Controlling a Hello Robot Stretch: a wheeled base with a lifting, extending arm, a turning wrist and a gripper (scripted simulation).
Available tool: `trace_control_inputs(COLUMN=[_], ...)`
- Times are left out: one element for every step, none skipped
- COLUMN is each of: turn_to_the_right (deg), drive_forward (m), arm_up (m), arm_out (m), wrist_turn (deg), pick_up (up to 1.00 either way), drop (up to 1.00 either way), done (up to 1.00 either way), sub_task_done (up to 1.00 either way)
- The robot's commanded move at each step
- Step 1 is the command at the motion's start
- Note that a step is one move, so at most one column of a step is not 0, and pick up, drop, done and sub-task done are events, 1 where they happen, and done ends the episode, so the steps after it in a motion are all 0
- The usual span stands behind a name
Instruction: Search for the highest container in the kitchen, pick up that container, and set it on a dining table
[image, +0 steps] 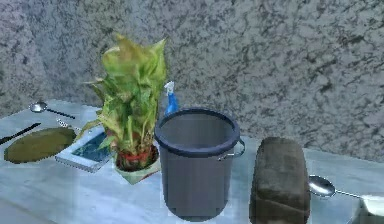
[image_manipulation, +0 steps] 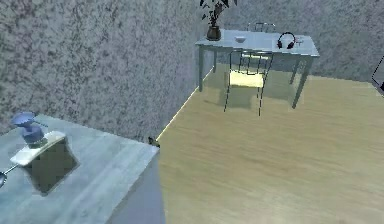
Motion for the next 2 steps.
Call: trace_control_inputs(turn_to_the_right=[-45.0,-45.0], drive_forward=[0.0,0.0], arm_up=[0.0,0.0], arm_out=[0.0,0.0], wrist_turn=[0.0,0.0], pick_up=[0.0,0.0], drop=[0.0,0.0], done=[0.0,0.0], sub_task_done=[0.0,0.0])
